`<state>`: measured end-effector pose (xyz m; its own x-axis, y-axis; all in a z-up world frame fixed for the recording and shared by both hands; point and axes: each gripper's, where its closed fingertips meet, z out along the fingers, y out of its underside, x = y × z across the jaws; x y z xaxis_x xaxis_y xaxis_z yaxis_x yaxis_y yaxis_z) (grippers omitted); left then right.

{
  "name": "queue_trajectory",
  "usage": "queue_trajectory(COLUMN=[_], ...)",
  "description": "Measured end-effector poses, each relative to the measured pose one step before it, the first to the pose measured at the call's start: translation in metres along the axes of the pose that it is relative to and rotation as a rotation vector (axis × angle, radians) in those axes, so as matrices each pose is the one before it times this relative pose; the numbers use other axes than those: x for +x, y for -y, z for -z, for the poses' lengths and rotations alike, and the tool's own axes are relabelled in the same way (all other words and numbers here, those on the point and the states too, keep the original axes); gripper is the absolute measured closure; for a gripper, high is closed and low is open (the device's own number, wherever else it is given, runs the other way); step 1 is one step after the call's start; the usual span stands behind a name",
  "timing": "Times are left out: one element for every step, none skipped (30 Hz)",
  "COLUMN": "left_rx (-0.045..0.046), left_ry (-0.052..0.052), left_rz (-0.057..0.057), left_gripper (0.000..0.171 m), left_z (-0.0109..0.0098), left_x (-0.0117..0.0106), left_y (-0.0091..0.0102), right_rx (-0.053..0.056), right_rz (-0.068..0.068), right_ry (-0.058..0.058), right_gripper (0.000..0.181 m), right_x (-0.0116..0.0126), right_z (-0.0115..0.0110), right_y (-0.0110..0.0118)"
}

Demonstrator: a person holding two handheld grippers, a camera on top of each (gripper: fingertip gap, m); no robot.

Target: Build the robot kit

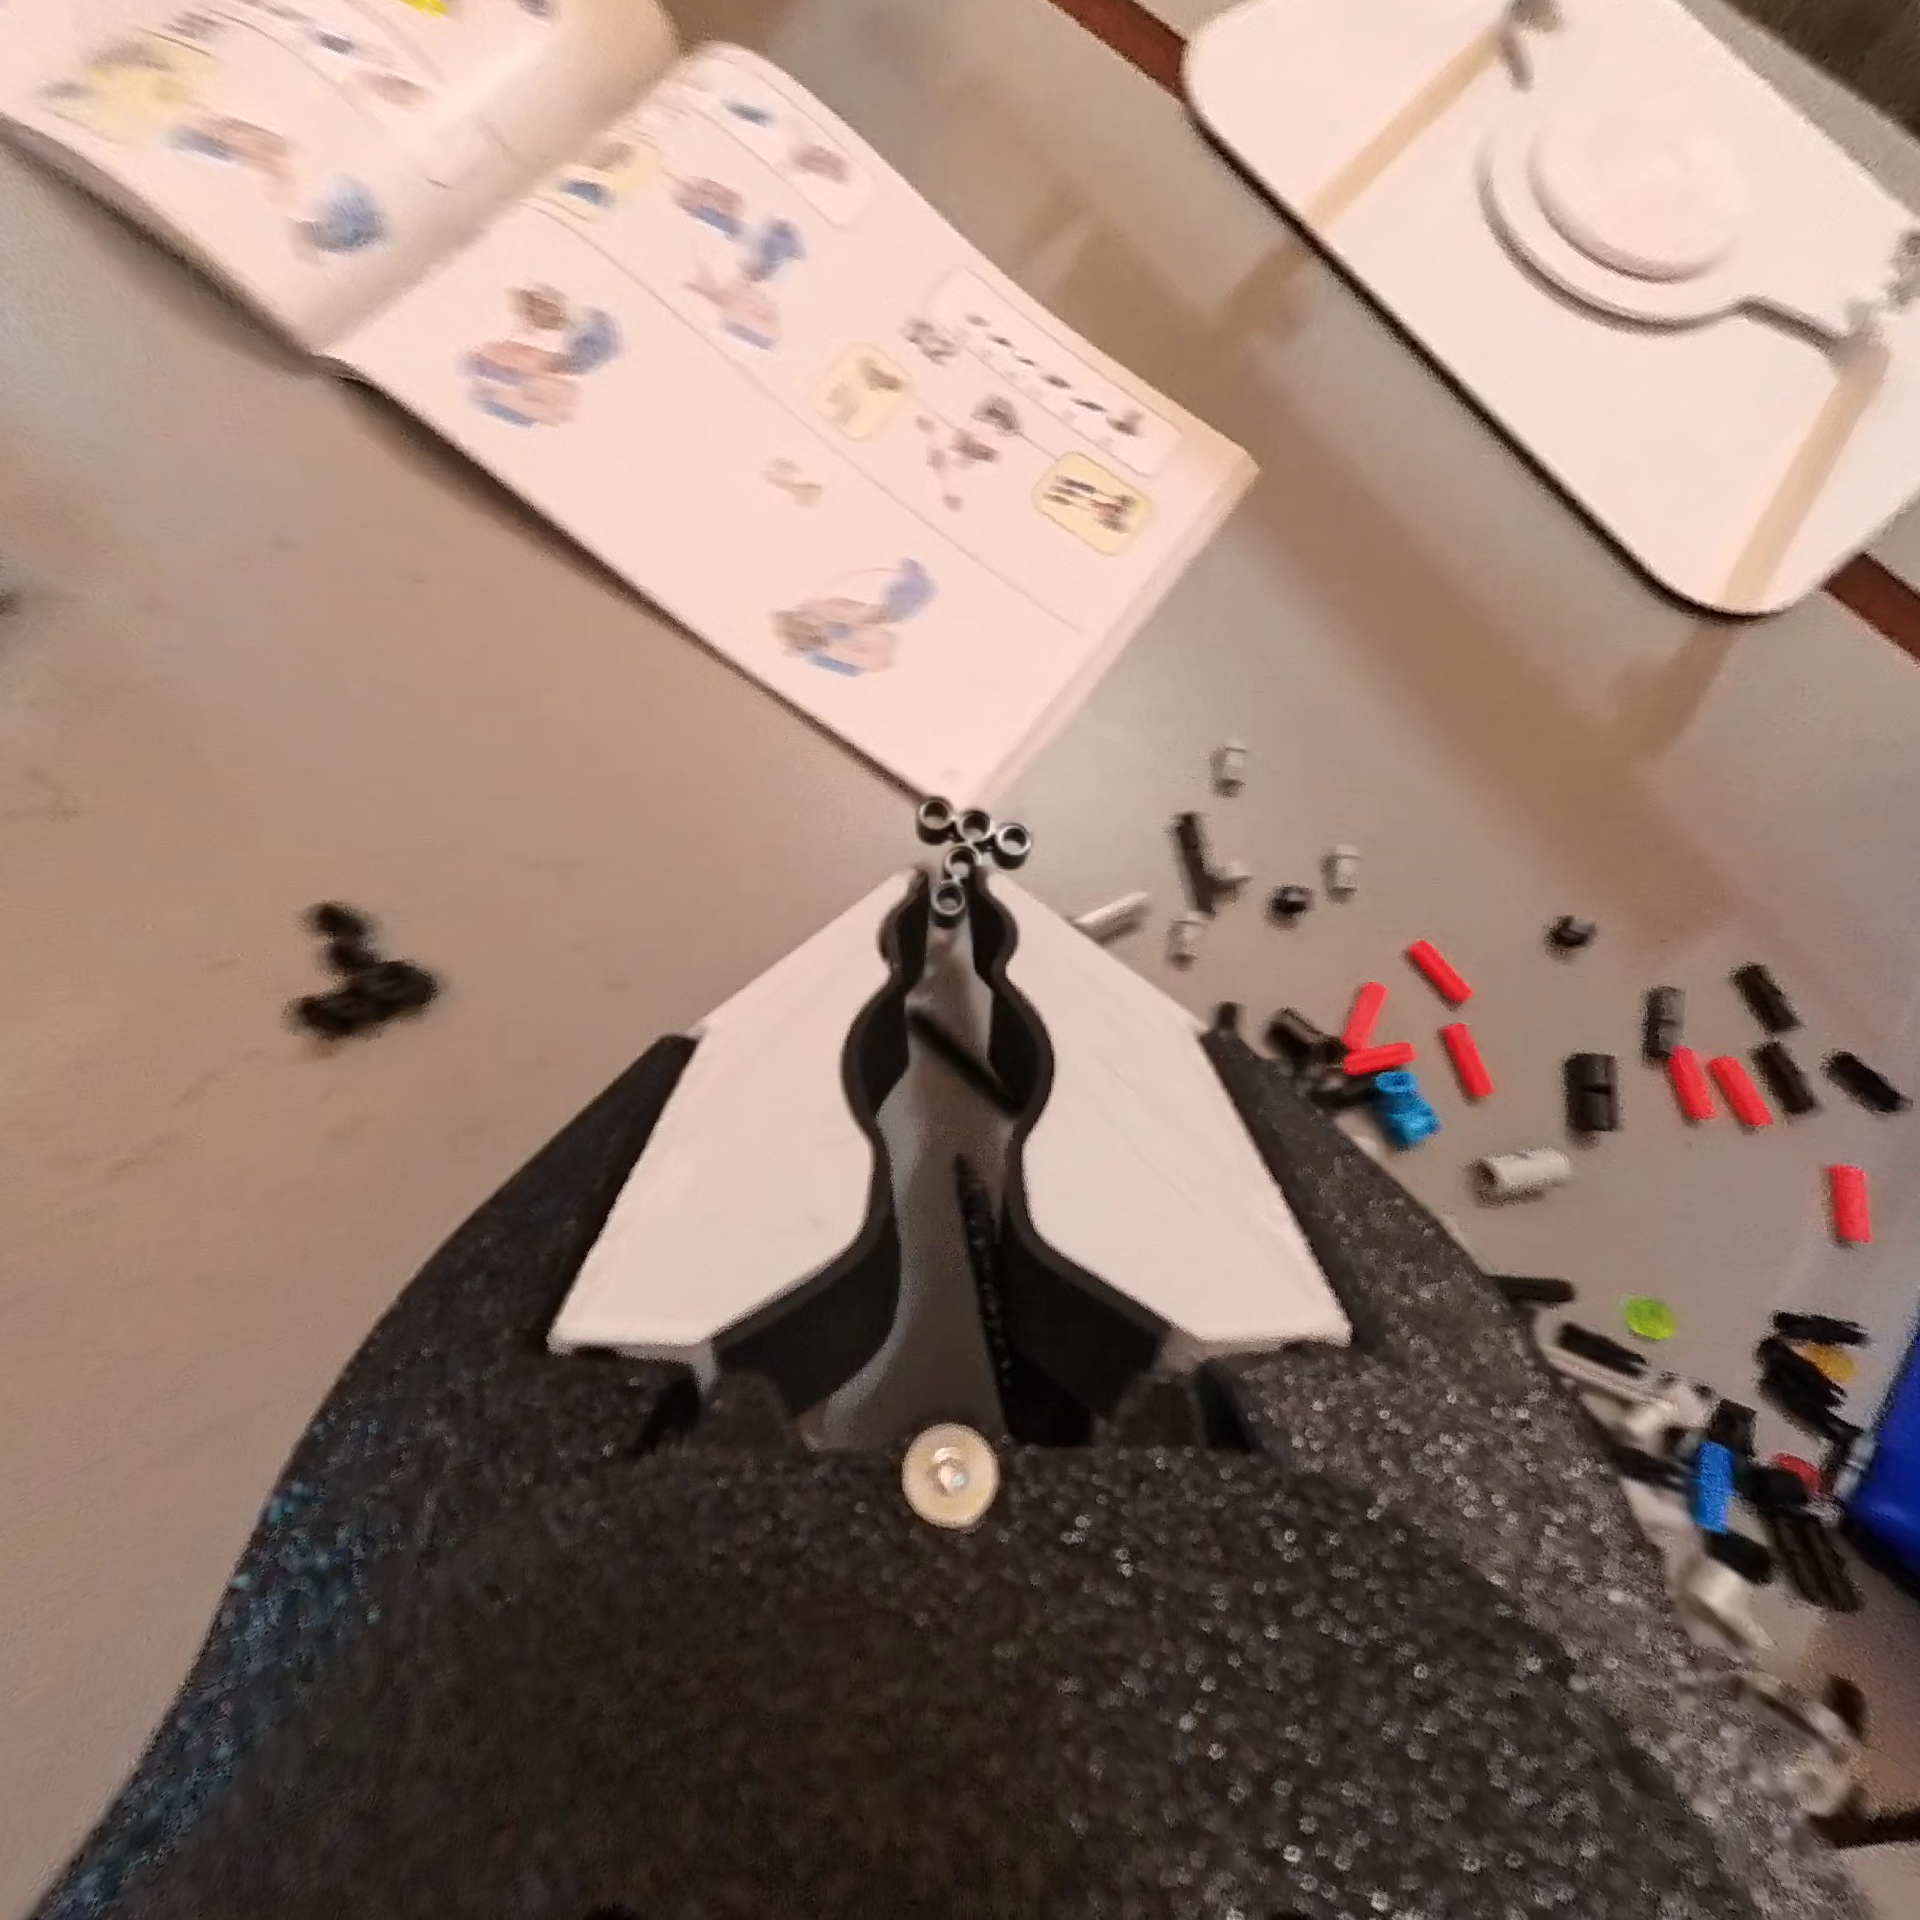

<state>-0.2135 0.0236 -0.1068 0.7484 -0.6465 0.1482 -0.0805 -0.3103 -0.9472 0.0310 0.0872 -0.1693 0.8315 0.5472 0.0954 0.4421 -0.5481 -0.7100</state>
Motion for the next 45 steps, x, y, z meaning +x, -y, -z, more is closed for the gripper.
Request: queue_trajectory(left_rx=[-0.00145,-0.00009,0.0001,-0.00196,-0.00468,-0.00596,-0.00544,-0.01331,-0.03887,-0.05419,-0.05581,-0.0549,-0.05124,-0.05101,-0.05525,-0.06077,-0.06272,-0.05869,-0.05434,-0.04185,-0.01729,0.00458,0.01869,0.02727,0.01785,0.00519,-0.00177,-0.01645,-0.01889,-0.02039,-0.02174,-0.00235,0.00385,0.0059,0.01715,0.0194,0.01052,-0.00555,-0.01053,-0.00907,-0.01411,-0.01365,-0.01014,-0.00773,-0.01112], left_ry=[0.0002,0.001,-0.0001,-0.0014,-0.0017,-0.0021,-0.0021,0.0017,0.006,-0.0094,-0.0267,-0.0351,-0.0402,-0.0491,-0.0474,-0.0388,-0.0247,-0.0104,-0.0045,-0.0088,-0.0108,-0.0184,-0.0181,-0.0036,-0.004,-0.0184,-0.0311,-0.0257,-0.0046,-0.0004,-0.0072,0.0011,0.0107,0.0069,-0.0023,-0.0093,-0.0041,0.015,0.0321,0.0289,0.0151,0.0135,0.0065,-0.0112,-0.0113], left_rz=[0.0017,0.001,0.0003,-0.0001,-0.0004,0.0003,0.0024,0.0119,0.0276,0.0299,0.0307,0.0264,0.0101,-0.011,-0.0227,-0.0268,-0.0301,-0.0366,-0.0432,-0.0541,-0.0559,-0.0534,-0.0489,-0.0368,-0.0328,-0.0379,-0.0475,-0.0586,-0.0584,-0.0425,-0.0232,-0.0017,0.0235,0.0383,0.0402,0.0323,0.0167,0.0016,-0.0089,-0.0104,-0.0044,0.0032,0.0042,0.0035,0.0062], left_gripper=[0.142,0.142,0.142,0.142,0.142,0.142,0.142,0.142,0.142,0.142,0.142,0.142,0.138,0.129,0.124,0.122,0.122,0.122,0.122,0.122,0.123,0.123,0.123,0.125,0.128,0.13,0.131,0.132,0.134,0.134,0.134,0.135,0.137,0.137,0.137,0.137,0.139,0.143,0.146,0.148,0.151,0.151,0.151,0.152,0.155], left_z=[-0.00007,-0.00017,-0.00024,-0.0005,-0.00077,-0.00074,-0.00059,-0.00013,0.00065,0.00159,0.00252,0.00288,0.00205,0.00015,-0.00262,-0.00594,-0.00919,-0.01196,-0.01402,-0.01528,-0.01603,-0.01659,-0.01717,-0.01777,-0.0187,-0.01927,-0.01949,-0.01889,-0.01765,-0.01577,-0.01323,-0.01063,-0.00842,-0.00661,-0.0048,-0.00383,-0.00417,-0.00517,-0.0054,-0.00515,-0.00484,-0.00404,-0.00312,-0.00244,-0.002], left_x=[-0.00034,-0.00035,-0.00017,0.00015,0.00032,0.00038,0.00076,0.00077,0.0017,0.00585,0.01032,0.01302,0.01505,0.01725,0.01699,0.01525,0.01258,0.00961,0.00771,0.00807,0.00871,0.00987,0.00897,0.00562,0.00542,0.00762,0.00918,0.00779,0.00336,0.00141,0.00126,-0.00085,-0.00338,-0.00328,-0.00156,0.00044,0.0007,-0.00175,-0.00419,-0.00383,-0.00218,-0.00253,-0.00178,0.00115,0.00116], left_y=[-0.00019,-0.00002,0.00001,-0.00018,-0.00065,-0.00102,-0.00039,0.00017,-0.00001,0.00067,0.00197,0.00284,0.00347,0.00288,0.00185,0.00088,0.00088,0.00182,0.00273,0.00501,0.00907,0.01153,0.01297,0.01323,0.01045,0.00761,0.00571,0.00273,0.00201,0.00096,0.00073,0.00286,0.00357,0.00467,0.00662,0.00729,0.00588,0.00326,0.00233,0.00206,0.0007,0.00039,0.0002,-0.00004,-0.00126], right_rx=[0.0127,0.022,0.0117,-0.012,-0.0134,-0.0106,-0.012,-0.0078,0.0028,0.0013,-0.0016,0.0088,0.0175,0.025,0.0372,0.0422,0.0435,0.0471,0.0564,0.0581,0.067,0.0767,0.0593,0.0213,-0.0207,-0.0325,-0.0271,-0.0182,-0.0094,-0.0008,-0.0039,-0.002,0.0039,0.0083,0.0185,0.0219,0.0226,0.0161,0.0096,0.0034,-0.0015,-0.0043,-0.0022,0.0046,0.0098], right_rz=[0.0001,-0.0063,0.0008,0.0157,0.0194,0.0119,0.0064,0.0002,-0.0087,-0.0145,-0.0193,-0.0276,-0.0297,-0.0281,-0.0265,-0.0285,-0.0323,-0.0404,-0.0528,-0.0618,-0.0606,-0.0405,-0.0174,0.0073,0.0275,0.0284,0.0301,0.0242,0.0089,-0.0069,-0.0195,-0.0245,-0.0211,-0.0183,-0.019,-0.0145,-0.0087,-0.0034,0.0013,0.0033,0.0029,0.0006,-0.0019,-0.0022,-0.0024], right_ry=[0.0561,0.0564,0.0581,0.0379,0.0149,0.0017,0.0078,0.0154,0.0165,0.0042,-0.0122,-0.0153,0.005,0.002,-0.0161,-0.0297,-0.038,-0.0585,-0.0716,-0.0661,-0.0555,-0.0416,-0.0214,-0.0244,-0.0435,-0.0521,-0.0303,-0.0151,-0.0115,-0.0046,0.0052,0.0092,0.0074,0.0019,0.0029,0.0094,0.0073,0.0044,0.0036,0.0075,0.0129,0.0067,0.0012,0.0028,0.0037], right_gripper=[0.174,0.174,0.174,0.174,0.174,0.174,0.174,0.174,0.177,0.177,0.174,0.166,0.156,0.151,0.151,0.151,0.151,0.151,0.151,0.149,0.148,0.149,0.151,0.152,0.152,0.152,0.152,0.152,0.152,0.152,0.152,0.152,0.152,0.152,0.152,0.152,0.152,0.152,0.152,0.151,0.15,0.148,0.148,0.147,0.148], right_x=[-0.01494,-0.01682,-0.01827,-0.01504,-0.01022,-0.00673,-0.00629,-0.00647,-0.00572,-0.00309,0.00033,0.00078,-0.00249,-0.00213,0.00133,0.00494,0.00782,0.01204,0.01496,0.0153,0.01448,0.01238,0.00916,0.00993,0.0136,0.01547,0.01236,0.0096,0.0085,0.00708,0.00491,0.00339,0.00294,0.00307,0.0025,0.001,0.0004,0.0002,-0.0002,-0.00111,-0.00194,-0.00089,0.00006,-0.00011,-0.00029], right_z=[0.00736,0.00669,0.00465,0.00223,0.00093,-0.00025,-0.00056,-0.00047,-0.00016,-0.00042,-0.0003,0.0016,0.00512,0.00751,0.00985,0.01132,0.01212,0.01293,0.0134,0.01421,0.0154,0.01565,0.01379,0.01124,0.00884,0.00716,0.00587,0.00462,0.00388,0.00347,0.00297,0.00217,0.00144,0.00109,0.00123,0.00119,0.00078,0.0003,-0.00016,-0.0006,-0.00071,-0.00064,-0.00025,0.00043,0.00102], right_y=[0.00316,0.00362,0.00108,-0.00353,-0.00495,-0.00543,-0.00609,-0.00586,-0.00444,-0.0044,-0.00434,-0.00235,-0.00147,-0.00123,-0.00086,-0.00154,-0.00212,-0.00187,0.00044,0.00471,0.00915,0.01091,0.00988,0.00543,-0.00208,-0.00631,-0.00823,-0.009,-0.0088,-0.00773,-0.00699,-0.0054,-0.00326,-0.00126,0.00172,0.003,0.00313,0.00246,0.00153,0.00066,-0.00009,-0.00059,-0.0003,0.00056,0.00128])
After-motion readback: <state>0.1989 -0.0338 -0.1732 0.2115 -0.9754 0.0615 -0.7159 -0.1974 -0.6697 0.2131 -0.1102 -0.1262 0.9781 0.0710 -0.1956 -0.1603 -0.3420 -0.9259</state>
